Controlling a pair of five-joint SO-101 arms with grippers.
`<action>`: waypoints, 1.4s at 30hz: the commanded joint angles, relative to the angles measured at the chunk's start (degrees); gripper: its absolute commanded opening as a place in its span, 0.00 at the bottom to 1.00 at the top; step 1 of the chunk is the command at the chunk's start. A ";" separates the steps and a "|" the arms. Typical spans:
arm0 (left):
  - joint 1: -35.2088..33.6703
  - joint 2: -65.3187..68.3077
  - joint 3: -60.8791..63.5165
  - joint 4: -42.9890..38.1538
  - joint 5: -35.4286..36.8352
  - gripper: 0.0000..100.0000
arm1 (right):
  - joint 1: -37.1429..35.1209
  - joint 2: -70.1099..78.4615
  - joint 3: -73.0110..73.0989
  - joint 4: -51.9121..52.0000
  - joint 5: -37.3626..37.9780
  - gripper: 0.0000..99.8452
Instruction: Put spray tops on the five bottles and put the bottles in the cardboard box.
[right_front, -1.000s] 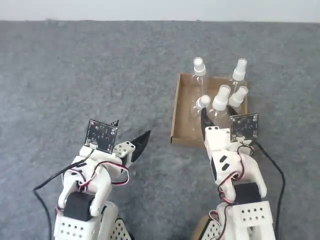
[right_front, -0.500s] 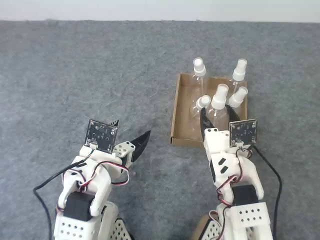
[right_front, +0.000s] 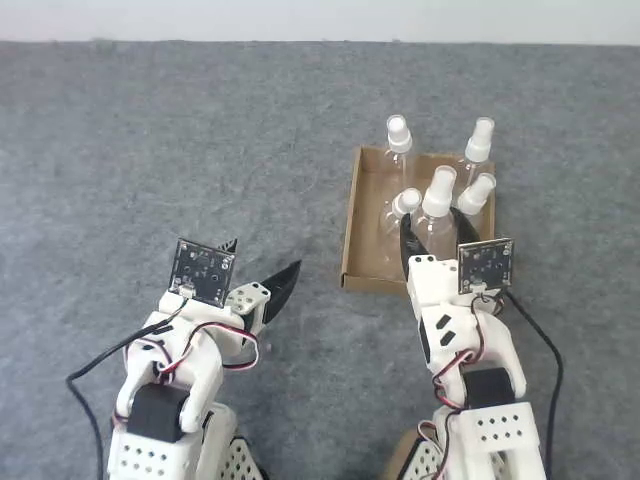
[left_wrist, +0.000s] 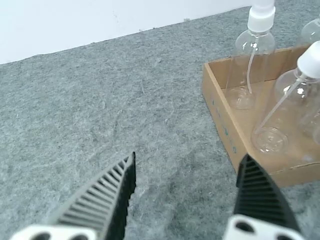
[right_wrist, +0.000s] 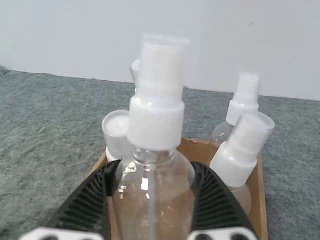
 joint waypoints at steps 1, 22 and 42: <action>0.44 -0.44 -0.48 -1.49 -0.35 0.30 | 0.31 -1.01 -0.09 -1.19 0.79 0.01; 0.44 -0.44 -0.48 -1.49 -0.35 0.30 | 0.31 -1.10 0.00 -4.09 0.53 0.01; 0.44 -0.44 -0.48 -1.49 -0.35 0.30 | 0.22 -1.01 5.10 -2.77 0.79 0.01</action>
